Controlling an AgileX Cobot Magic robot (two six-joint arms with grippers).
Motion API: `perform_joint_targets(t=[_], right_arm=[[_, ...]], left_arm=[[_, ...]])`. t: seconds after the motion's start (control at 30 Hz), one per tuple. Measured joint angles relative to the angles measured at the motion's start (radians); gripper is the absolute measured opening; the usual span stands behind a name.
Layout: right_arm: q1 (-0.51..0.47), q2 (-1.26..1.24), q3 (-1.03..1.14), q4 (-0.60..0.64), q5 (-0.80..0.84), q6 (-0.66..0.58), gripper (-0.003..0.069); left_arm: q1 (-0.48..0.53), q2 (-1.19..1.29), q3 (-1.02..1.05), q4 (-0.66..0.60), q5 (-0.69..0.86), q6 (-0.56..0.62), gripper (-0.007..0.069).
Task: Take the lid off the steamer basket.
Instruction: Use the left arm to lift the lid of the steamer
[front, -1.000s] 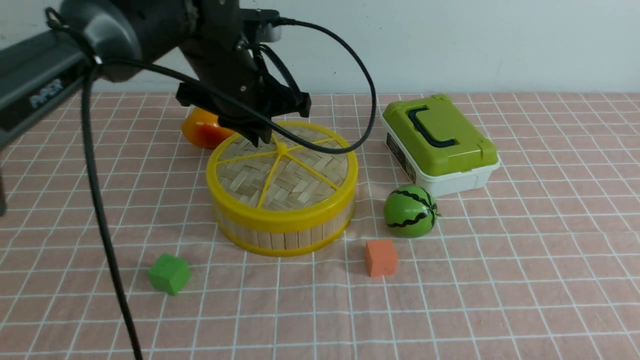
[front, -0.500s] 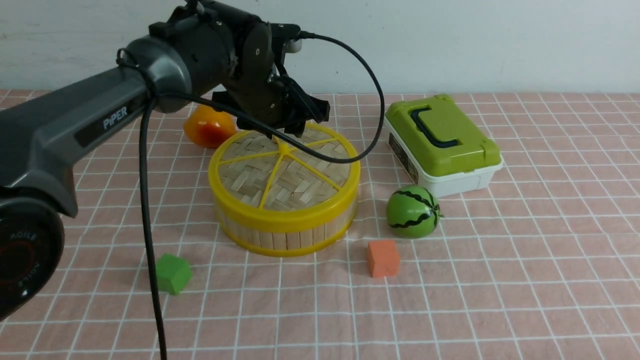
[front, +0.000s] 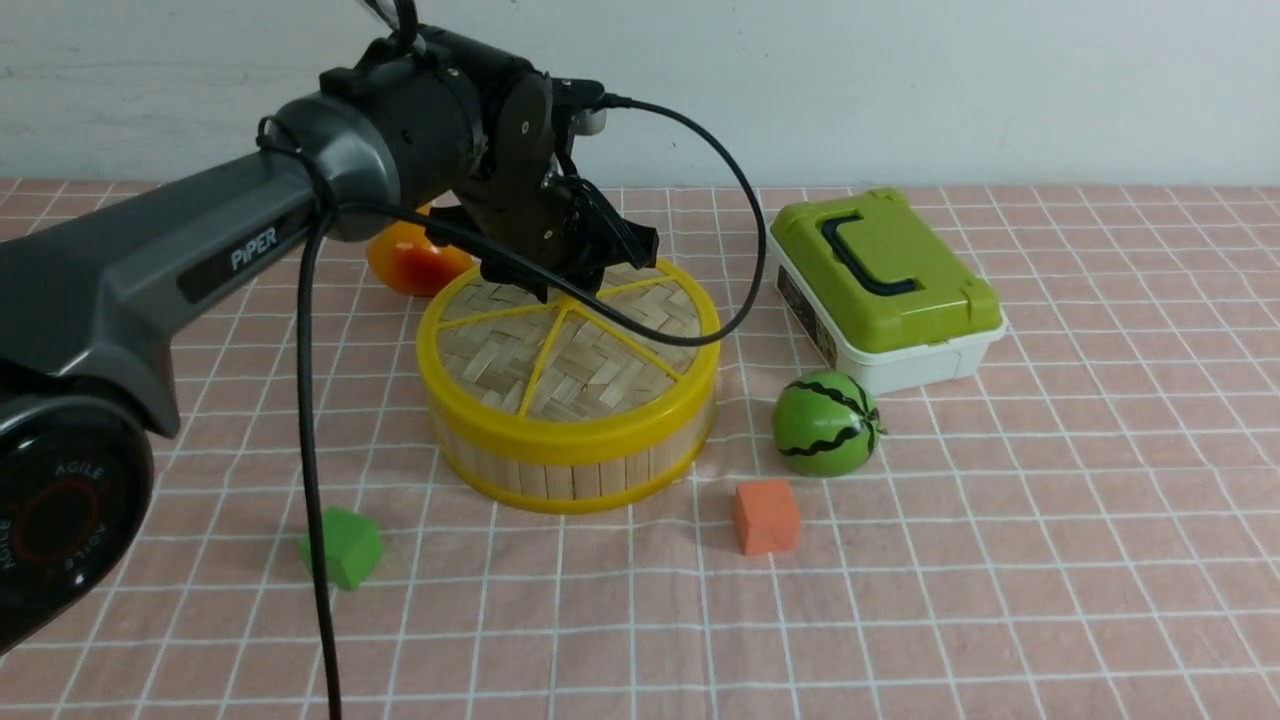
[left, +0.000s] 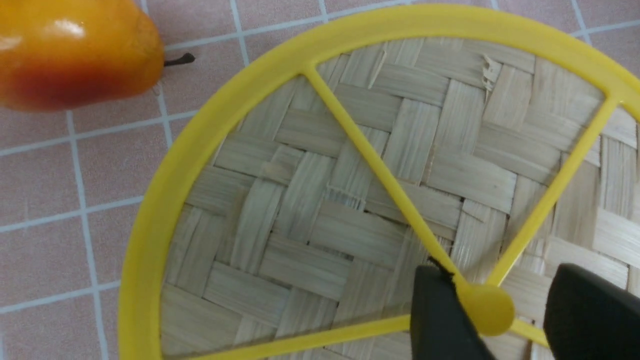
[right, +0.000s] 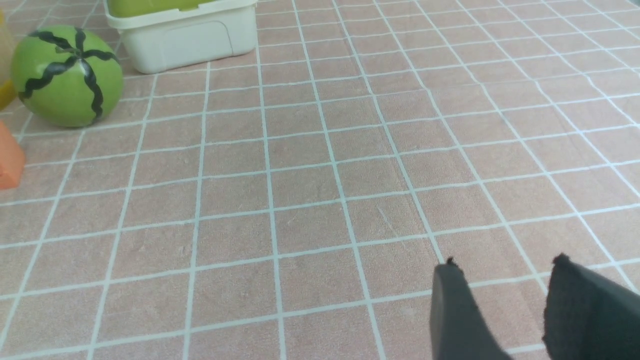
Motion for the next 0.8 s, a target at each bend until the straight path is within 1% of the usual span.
perform_joint_targets(t=[0.13, 0.23, 0.8], right_arm=[[0.0, 0.0, 0.0, 0.0, 0.0, 0.0, 0.0241], [0.0, 0.0, 0.0, 0.0, 0.0, 0.0, 0.0241], [0.0, 0.0, 0.0, 0.0, 0.0, 0.0, 0.0241]], left_arm=[[0.0, 0.0, 0.0, 0.002, 0.001, 0.0, 0.0251], [0.0, 0.0, 0.0, 0.003, 0.002, 0.0, 0.0245], [0.0, 0.0, 0.0, 0.003, -0.003, 0.0, 0.0253]])
